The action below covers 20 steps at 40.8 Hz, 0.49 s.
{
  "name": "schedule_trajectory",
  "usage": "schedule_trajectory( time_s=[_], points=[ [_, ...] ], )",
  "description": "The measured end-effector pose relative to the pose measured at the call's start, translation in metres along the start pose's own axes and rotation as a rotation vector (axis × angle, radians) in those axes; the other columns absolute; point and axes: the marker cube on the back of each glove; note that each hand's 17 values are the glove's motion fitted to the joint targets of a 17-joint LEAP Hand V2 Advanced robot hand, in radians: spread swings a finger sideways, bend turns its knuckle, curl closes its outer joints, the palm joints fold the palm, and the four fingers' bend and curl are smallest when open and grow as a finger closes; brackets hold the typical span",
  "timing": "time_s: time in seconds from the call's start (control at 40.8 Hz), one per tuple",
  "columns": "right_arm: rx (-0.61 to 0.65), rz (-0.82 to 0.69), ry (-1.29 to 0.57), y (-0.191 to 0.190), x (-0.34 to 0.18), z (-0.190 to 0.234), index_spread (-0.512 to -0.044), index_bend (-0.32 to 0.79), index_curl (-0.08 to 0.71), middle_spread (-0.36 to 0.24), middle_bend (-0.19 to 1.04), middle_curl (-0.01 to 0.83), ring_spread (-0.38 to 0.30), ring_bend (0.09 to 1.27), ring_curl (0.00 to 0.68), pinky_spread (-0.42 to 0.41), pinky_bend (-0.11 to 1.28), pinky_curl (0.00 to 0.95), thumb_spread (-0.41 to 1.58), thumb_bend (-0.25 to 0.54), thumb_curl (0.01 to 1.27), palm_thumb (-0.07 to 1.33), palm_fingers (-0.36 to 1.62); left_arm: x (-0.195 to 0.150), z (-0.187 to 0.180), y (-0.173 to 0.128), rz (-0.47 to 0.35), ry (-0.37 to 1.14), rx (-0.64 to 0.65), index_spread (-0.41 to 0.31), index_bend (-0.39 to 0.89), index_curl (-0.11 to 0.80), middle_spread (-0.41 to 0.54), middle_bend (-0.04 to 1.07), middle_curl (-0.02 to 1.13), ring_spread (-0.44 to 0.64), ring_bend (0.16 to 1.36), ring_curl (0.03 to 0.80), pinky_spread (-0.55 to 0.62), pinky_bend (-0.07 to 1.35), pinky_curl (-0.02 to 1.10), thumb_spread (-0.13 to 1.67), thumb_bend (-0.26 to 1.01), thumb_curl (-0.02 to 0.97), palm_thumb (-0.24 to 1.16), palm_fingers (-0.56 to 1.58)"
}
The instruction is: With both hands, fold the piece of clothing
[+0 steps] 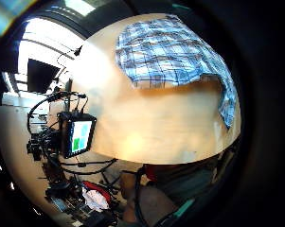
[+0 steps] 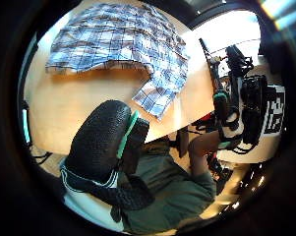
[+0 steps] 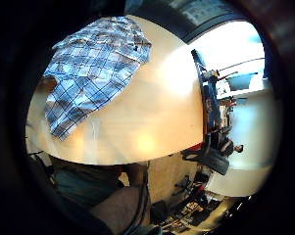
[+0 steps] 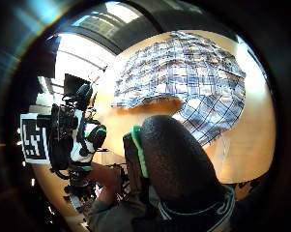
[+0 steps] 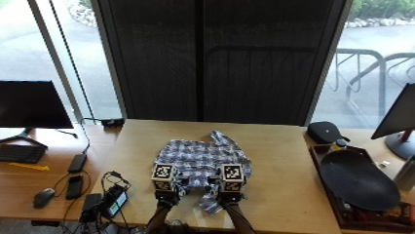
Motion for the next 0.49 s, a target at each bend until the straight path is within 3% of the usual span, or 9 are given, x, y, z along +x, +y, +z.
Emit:
schedule_trajectory(
  time_s=[0.49],
  points=[
    [0.072, 0.004, -0.012, -0.007, 0.011, -0.002, -0.357, 0.14, 0.191, -0.014, 0.19, 0.235, 0.147, 0.33, 0.19, 0.252, 0.62, 0.301, 1.23, 0.017, 0.21, 0.22, 0.15, 0.002, -0.003, 0.001, 0.01, -0.013, 0.002, -0.096, 0.16, 0.253, 0.031, 0.19, 0.3, 0.28, 0.5, 0.239, 0.41, 0.37, 0.19, 1.12, -0.02, 0.215, 0.18, 0.29]
  ],
)
